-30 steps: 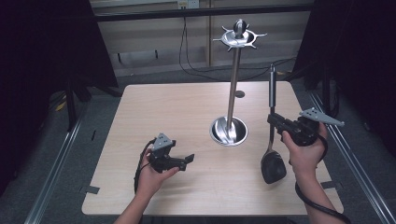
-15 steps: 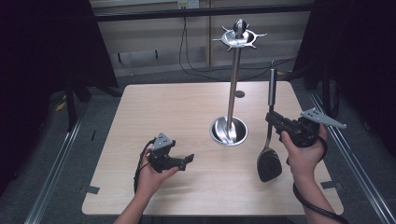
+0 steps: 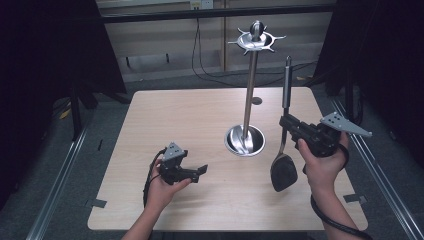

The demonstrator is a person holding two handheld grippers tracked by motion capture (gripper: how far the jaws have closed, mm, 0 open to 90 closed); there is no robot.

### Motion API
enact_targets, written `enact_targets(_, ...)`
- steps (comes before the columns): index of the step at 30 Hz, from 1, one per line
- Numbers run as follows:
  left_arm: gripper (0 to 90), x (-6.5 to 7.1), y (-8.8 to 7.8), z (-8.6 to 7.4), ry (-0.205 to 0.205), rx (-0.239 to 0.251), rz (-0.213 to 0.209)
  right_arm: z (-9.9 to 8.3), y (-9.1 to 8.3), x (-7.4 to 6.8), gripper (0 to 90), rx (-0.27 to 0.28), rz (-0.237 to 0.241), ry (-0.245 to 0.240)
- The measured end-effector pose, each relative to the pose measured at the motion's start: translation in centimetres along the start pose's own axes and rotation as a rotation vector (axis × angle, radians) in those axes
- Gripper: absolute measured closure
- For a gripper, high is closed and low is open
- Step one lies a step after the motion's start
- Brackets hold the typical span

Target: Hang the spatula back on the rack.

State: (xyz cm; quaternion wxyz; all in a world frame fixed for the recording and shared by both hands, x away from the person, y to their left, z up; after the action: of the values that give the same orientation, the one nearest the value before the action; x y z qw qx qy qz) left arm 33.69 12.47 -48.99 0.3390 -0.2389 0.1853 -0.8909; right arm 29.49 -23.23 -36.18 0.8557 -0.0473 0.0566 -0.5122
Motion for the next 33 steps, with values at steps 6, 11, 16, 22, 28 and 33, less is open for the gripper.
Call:
enact_targets(6,5.0,0.0,0.0,0.0,-0.002,0.000,0.003,0.3,0.1,-0.6,75.8,0.012,0.021,-0.013)
enact_targets(11,5.0,0.1,0.1,-0.1,0.010,-0.008,0.005,0.6,-0.1,-0.7,75.8,0.032,0.023,-0.022)
enact_targets(16,5.2,0.1,0.1,0.0,0.011,-0.006,0.006,1.0,0.0,-1.2,75.8,0.047,0.035,-0.032)
enact_targets(22,5.4,0.0,0.1,0.0,0.008,-0.004,0.006,1.3,0.2,-1.6,75.8,0.055,0.043,-0.042)
enact_targets(28,5.5,0.1,0.1,-0.1,0.011,-0.006,0.005,1.5,0.4,-1.8,75.8,0.064,0.048,-0.043)
enact_targets(33,5.6,0.0,0.1,-0.1,0.010,-0.007,0.006,1.9,0.6,-2.0,75.8,0.063,0.054,-0.054)
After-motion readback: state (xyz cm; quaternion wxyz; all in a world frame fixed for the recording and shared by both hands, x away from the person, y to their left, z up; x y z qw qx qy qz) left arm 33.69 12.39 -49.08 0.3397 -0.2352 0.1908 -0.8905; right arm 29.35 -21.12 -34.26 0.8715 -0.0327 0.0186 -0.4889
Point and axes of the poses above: each handheld gripper's, and its own axes: y roughly forward along the jaws, z roughly out of its top, x roughly to its right, the point moved 3 cm from there along y, roughly forward along the jaws, and after that the axes turned 10 degrees about -y, right-handed, at the moved point
